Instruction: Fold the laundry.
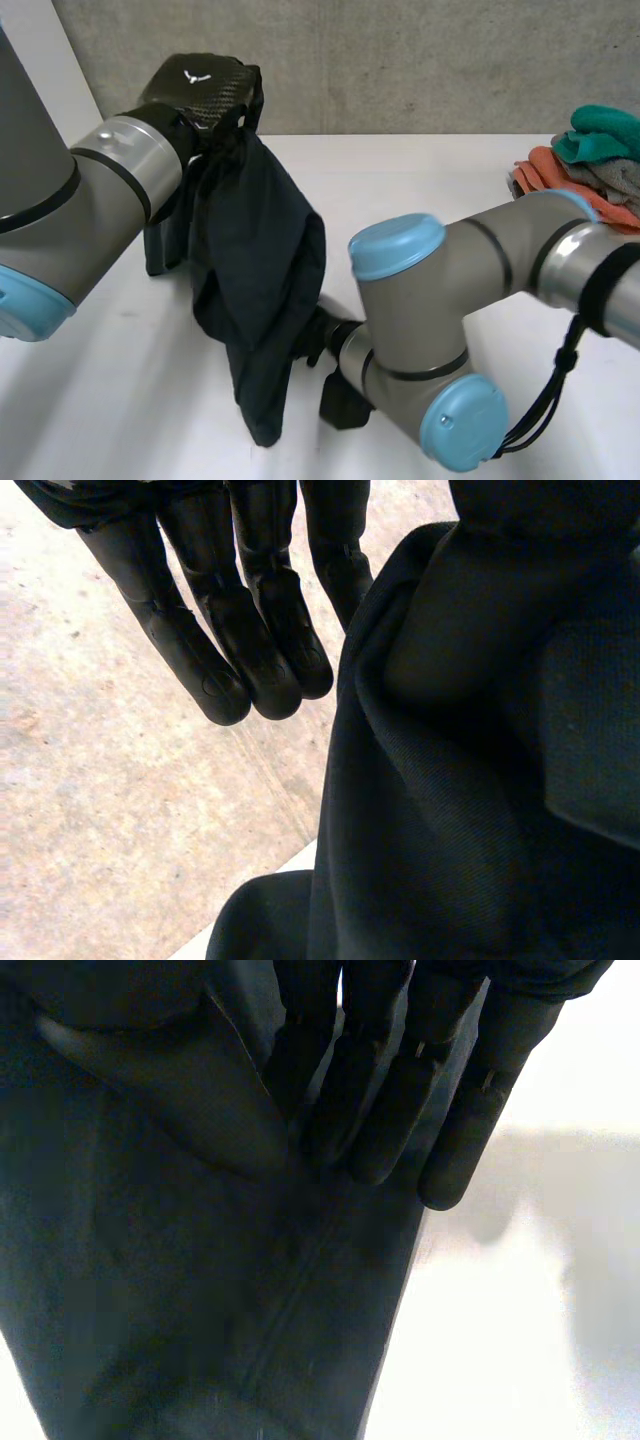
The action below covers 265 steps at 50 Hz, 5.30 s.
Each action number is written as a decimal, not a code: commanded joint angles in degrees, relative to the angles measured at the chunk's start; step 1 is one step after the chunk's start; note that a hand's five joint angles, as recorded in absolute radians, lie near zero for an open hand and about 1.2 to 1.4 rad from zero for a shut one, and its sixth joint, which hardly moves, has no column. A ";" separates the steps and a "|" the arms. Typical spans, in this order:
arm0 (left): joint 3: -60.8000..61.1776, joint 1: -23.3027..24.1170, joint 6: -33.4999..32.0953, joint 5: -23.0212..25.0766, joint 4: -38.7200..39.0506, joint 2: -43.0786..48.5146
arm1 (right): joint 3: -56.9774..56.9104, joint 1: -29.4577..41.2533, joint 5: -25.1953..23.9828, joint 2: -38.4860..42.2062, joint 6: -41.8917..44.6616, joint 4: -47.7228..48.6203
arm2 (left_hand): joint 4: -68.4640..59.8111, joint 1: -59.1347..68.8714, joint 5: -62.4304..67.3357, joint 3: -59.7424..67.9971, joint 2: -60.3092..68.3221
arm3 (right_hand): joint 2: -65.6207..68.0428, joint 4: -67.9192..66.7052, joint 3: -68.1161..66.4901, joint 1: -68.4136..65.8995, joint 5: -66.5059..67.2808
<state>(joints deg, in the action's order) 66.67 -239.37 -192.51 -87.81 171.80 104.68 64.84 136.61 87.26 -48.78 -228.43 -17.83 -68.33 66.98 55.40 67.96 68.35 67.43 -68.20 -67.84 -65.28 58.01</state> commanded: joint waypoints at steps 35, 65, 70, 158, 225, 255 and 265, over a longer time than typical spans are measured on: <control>6.37 -3.30 7.41 -4.12 9.17 1.05 | 14.96 -4.86 3.27 -7.30 14.94 5.00 | -11.67 13.02 14.60 12.04 11.65 | -57.43 58.20 57.84 55.28 -58.01; -0.22 -0.22 17.41 -2.10 -1.20 -15.47 | -11.74 -25.94 0.99 -28.21 37.79 -3.51 | -11.67 13.02 14.60 12.04 11.65 | 12.57 -11.80 -12.16 -14.72 11.99; 0.48 -0.66 23.75 -2.80 -2.00 -16.44 | -23.96 -30.17 -1.12 -24.35 38.50 -8.18 | -11.67 13.02 14.60 12.04 11.65 | 12.57 -11.80 -12.16 -14.72 11.99; 48.64 -4.27 3.63 13.63 4.50 -12.93 | 30.78 -24.63 -15.89 -14.06 85.43 25.82 | 33.21 -31.86 -30.29 -32.84 -33.23 | -33.21 33.98 33.62 31.06 -33.79; 12.53 -6.11 -1.20 3.70 6.01 -10.57 | -4.11 -27.18 -7.89 -28.31 70.49 -10.64 | -11.67 13.02 14.60 12.04 11.65 | 12.57 -11.80 -12.16 -14.72 11.99; -8.23 -7.69 11.72 1.06 36.24 6.85 | -14.05 -21.12 6.88 -18.01 69.43 31.55 | -11.67 13.02 14.60 12.04 11.65 | 12.57 -11.80 -12.16 -14.72 11.99; 10.91 -8.40 9.27 7.65 33.78 11.41 | -2.21 -19.80 -0.06 -14.16 71.01 18.46 | -11.67 13.02 14.60 12.04 11.65 | 12.57 -11.80 -12.16 -14.72 11.99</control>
<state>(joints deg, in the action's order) 66.35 -247.41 -180.92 -83.59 207.37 112.27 54.35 115.88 90.77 -65.84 -158.69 8.51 -68.57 65.43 57.57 68.15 68.90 67.38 -68.52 -68.05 -63.59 57.50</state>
